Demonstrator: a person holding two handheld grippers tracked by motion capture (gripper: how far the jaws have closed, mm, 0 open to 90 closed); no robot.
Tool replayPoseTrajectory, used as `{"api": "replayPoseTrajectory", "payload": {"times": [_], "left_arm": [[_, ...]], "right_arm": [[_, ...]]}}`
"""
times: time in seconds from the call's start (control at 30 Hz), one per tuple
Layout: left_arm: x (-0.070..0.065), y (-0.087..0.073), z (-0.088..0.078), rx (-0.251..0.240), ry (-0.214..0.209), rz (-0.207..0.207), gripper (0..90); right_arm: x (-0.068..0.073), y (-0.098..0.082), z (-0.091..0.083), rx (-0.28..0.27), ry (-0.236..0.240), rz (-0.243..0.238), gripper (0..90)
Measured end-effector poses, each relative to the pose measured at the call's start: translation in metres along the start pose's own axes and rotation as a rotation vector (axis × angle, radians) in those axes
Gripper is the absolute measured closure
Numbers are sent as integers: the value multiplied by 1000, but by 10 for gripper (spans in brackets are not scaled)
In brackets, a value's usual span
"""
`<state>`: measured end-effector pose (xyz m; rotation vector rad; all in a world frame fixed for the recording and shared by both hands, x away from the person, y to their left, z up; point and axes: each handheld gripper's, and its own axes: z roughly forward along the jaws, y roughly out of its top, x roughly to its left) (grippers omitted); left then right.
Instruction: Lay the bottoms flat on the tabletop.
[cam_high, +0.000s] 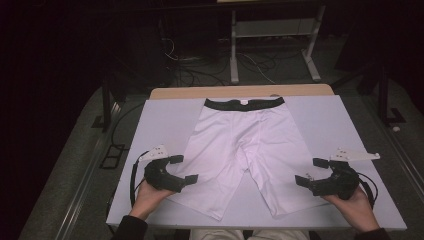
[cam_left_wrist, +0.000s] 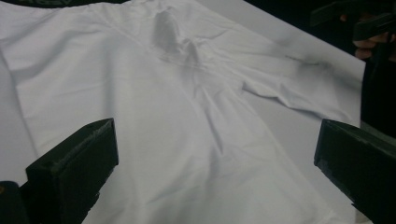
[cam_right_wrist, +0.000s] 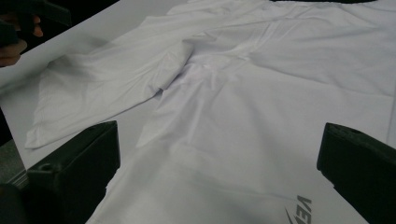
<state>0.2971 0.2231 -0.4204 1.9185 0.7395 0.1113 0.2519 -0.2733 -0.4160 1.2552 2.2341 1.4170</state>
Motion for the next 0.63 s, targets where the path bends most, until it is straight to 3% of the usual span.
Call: {"api": "replayPoseTrajectory", "payload": {"times": [0.37,0.5,0.63], "left_arm": [[7,-14,-7,23,50,-17,0],[6,-16,-9,25,55,-14,0],[8,-17,-10,27,55,-18,0]], "right_arm": [[-11,-21,-15,-72,-38,-15,0],[-16,-24,-17,-72,-62,-12,0],[-20,-25,-16,-56,-52,1,0]]}}
